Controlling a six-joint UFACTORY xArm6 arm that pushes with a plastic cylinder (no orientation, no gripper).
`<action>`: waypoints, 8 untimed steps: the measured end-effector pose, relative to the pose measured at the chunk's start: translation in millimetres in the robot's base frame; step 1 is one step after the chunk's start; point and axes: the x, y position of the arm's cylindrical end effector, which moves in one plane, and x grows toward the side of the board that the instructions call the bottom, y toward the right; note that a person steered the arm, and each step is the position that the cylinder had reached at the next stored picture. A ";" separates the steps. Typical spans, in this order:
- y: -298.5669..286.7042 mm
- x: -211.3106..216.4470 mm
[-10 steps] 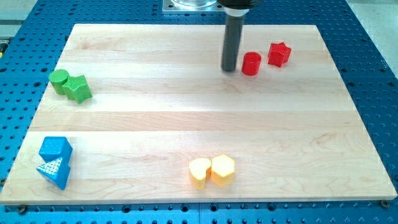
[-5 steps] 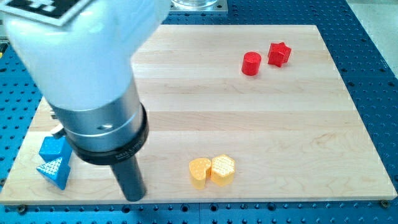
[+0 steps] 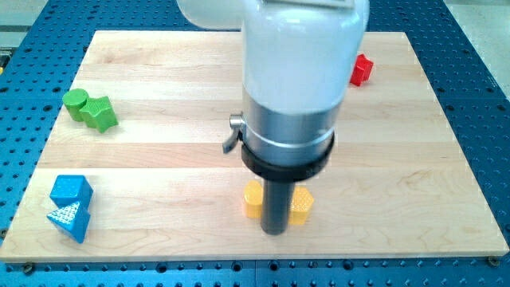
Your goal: Move the yellow heart to the bottom left of the red circle
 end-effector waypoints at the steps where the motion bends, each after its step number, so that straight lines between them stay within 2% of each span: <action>1: -21.2 -21.2; 3: -61.3 -32.8; 4: -108.1 -35.5; 5: -107.3 -39.5; 6: -49.0 -50.3; 7: 20.1 -82.3; 8: 23.3 -93.5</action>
